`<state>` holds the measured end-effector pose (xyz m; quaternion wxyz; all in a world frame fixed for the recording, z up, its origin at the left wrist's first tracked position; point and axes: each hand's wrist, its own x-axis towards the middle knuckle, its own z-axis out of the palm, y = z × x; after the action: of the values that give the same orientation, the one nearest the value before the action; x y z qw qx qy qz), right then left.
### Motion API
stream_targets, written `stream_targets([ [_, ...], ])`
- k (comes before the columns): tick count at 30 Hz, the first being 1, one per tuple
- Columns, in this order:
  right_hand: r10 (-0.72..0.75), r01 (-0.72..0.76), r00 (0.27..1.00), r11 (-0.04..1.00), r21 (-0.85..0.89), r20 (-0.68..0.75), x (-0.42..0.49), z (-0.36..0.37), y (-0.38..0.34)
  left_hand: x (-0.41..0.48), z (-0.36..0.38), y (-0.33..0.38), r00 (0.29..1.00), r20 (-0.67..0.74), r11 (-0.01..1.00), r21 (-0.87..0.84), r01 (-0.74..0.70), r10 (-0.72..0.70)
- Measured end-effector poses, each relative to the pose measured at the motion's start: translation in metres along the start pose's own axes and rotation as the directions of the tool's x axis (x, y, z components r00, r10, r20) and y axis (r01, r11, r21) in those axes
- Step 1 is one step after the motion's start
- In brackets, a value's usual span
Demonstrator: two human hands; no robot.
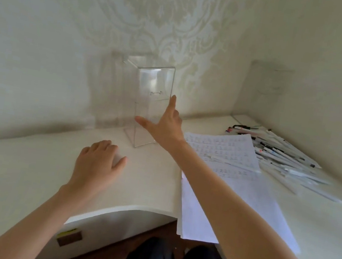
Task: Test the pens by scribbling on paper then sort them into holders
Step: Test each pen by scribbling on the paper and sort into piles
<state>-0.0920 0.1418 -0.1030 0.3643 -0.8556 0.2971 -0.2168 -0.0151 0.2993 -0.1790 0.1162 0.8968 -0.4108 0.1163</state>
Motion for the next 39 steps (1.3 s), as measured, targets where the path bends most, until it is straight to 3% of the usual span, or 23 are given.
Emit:
stream_targets([
  [4,-0.052,0.054,0.999,0.966,-0.253,0.013,-0.019,-0.060,0.063,-0.008,-0.003,0.040,0.984,-0.056,0.976,-0.127,-0.176,0.170],
  [9,0.016,-0.039,0.999,0.859,-0.511,-0.048,-0.063,-0.128,0.150,0.003,-0.014,0.108,0.901,0.144,0.839,-0.447,-0.310,0.409],
  [11,0.025,-0.056,0.998,0.844,-0.533,-0.065,-0.069,-0.135,0.166,0.001,-0.020,0.130,0.815,0.216,0.788,-0.473,-0.394,0.537],
  [13,0.030,-0.062,0.997,0.828,-0.557,-0.067,-0.067,-0.133,0.174,-0.008,-0.024,0.149,0.672,0.305,0.714,-0.500,-0.491,0.675],
  [15,0.021,-0.070,0.996,0.805,-0.589,-0.089,-0.060,-0.128,0.176,-0.012,-0.021,0.159,0.550,0.383,0.668,-0.494,-0.557,0.742],
  [16,0.015,-0.073,0.995,0.800,-0.595,-0.103,-0.057,-0.126,0.177,-0.011,-0.017,0.161,0.528,0.390,0.656,-0.479,-0.583,0.754],
  [20,0.015,-0.100,0.989,0.810,-0.578,-0.150,-0.043,-0.118,0.181,0.010,0.002,0.159,0.558,0.321,0.637,-0.501,-0.585,0.765],
  [27,-0.009,-0.077,0.990,0.796,-0.601,-0.140,-0.020,-0.107,0.178,0.031,0.009,0.143,0.539,0.349,0.631,-0.563,-0.534,0.767],
  [29,0.005,-0.088,0.989,0.825,-0.558,-0.150,-0.022,-0.108,0.177,0.034,0.010,0.137,0.595,0.285,0.619,-0.616,-0.487,0.752],
  [33,-0.026,-0.018,0.996,0.874,-0.486,-0.085,-0.036,-0.114,0.176,0.055,0.018,0.120,0.817,0.053,0.661,-0.619,-0.424,0.574],
  [35,-0.065,0.013,0.994,0.857,-0.515,-0.082,-0.044,-0.116,0.175,0.062,0.016,0.117,0.841,0.047,0.717,-0.550,-0.428,0.539],
  [39,0.057,-0.137,0.986,0.801,-0.583,-0.154,-0.045,-0.118,0.156,0.067,0.020,0.113,0.815,0.131,0.766,-0.450,-0.459,0.565],
])
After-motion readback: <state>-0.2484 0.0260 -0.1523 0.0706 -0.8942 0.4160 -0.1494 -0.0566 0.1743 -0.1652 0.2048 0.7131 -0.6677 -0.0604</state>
